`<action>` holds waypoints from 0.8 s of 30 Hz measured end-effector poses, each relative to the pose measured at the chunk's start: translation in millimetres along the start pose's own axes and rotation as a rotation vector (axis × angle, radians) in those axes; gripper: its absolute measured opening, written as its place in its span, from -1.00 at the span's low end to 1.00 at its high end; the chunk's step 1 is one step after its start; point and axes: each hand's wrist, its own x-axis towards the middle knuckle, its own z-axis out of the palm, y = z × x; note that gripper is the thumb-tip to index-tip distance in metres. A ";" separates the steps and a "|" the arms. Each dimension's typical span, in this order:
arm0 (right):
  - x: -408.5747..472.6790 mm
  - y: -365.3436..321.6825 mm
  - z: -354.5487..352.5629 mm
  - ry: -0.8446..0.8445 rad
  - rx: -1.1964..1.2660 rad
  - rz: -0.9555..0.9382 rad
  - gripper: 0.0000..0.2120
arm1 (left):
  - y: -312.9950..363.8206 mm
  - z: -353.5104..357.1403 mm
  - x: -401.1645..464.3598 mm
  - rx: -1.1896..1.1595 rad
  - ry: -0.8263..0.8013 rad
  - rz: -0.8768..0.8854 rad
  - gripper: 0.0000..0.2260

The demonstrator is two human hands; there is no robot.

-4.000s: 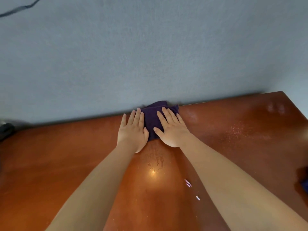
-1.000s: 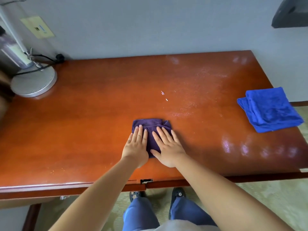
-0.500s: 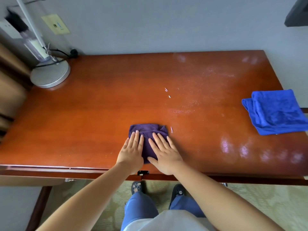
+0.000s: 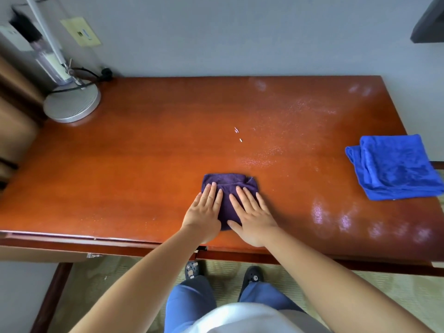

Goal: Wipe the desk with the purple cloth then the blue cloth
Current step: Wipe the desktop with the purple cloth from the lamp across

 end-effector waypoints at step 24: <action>-20.7 -6.8 15.6 0.082 0.097 0.071 -0.30 | 34.3 -4.9 -8.3 -0.015 -0.070 -0.078 -0.33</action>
